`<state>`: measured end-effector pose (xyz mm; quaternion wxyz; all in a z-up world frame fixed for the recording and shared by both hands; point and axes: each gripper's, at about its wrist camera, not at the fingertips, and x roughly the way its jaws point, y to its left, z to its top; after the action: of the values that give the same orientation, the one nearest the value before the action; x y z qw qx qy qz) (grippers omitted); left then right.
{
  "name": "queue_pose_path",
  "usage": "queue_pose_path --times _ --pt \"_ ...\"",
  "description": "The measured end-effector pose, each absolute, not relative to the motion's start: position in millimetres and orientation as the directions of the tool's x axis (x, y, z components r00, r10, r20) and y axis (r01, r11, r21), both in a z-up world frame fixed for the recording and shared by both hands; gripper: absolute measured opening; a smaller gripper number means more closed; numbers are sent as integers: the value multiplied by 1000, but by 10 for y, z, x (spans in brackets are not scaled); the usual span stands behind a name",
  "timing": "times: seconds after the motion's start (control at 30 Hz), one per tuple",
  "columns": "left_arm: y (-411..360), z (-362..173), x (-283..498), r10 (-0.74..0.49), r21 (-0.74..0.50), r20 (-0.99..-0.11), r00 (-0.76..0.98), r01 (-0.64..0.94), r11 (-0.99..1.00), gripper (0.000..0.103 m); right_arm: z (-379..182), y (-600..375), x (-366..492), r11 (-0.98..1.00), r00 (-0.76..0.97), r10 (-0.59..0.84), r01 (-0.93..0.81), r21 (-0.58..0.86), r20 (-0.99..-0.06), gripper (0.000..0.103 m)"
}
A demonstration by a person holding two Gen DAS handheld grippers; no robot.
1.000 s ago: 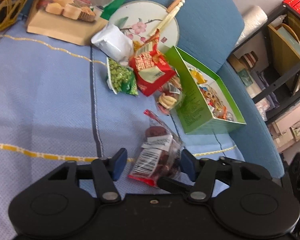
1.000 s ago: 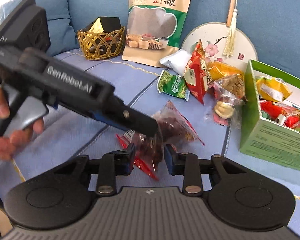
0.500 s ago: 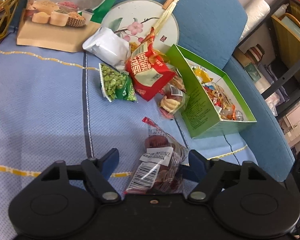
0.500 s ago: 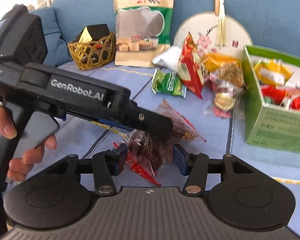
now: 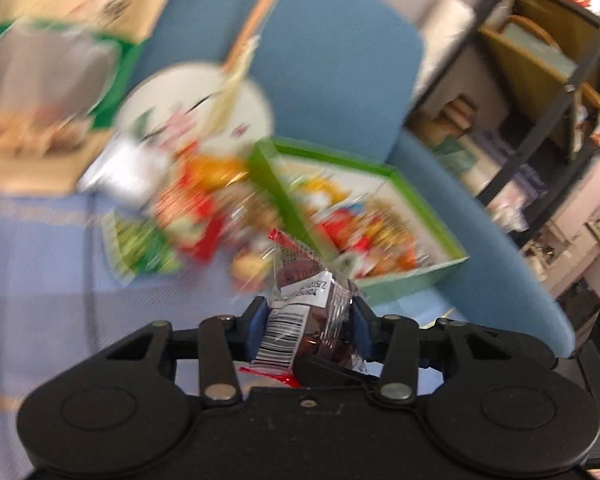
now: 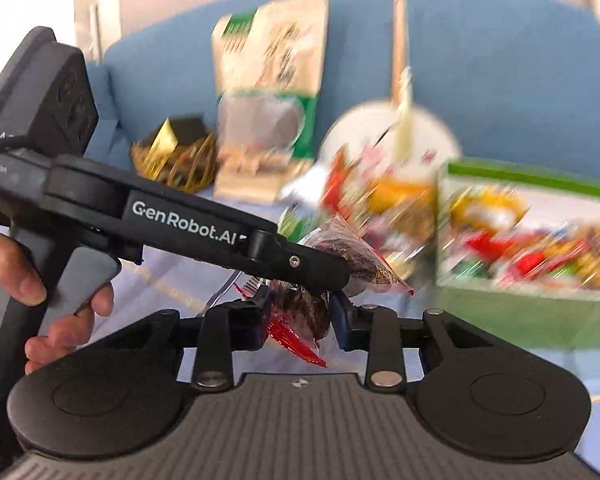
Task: Organize snacks
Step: 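Carry the dried meat bag into the green box and open the left tool, then move both tools back from the box toward the remaining snacks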
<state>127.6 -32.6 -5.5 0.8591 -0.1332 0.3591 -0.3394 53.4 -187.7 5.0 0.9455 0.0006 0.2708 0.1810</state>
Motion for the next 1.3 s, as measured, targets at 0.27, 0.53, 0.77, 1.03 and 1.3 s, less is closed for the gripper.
queue_pose_path --times 0.27,0.53,0.77,1.03,1.3 --pt "-980 256 1533 -742 -452 -465 483 591 668 42 289 -2433 657 971 869 231 -236 44 -439 55" --pt "-1416 175 1817 -767 -470 -472 434 613 636 42 188 -2803 797 982 885 187 -183 51 -426 55" --pt "-1586 28 1857 -694 -366 -525 493 605 707 103 -92 -2929 992 994 866 111 -104 40 -488 78" --pt "-1405 -6 1818 -645 -344 -526 554 555 757 103 -147 -2874 929 997 866 71 -78 7 -495 103" --pt "-1145 212 1669 -655 -382 -481 582 534 754 103 186 -2740 784 992 903 100 -121 -25 -417 103"
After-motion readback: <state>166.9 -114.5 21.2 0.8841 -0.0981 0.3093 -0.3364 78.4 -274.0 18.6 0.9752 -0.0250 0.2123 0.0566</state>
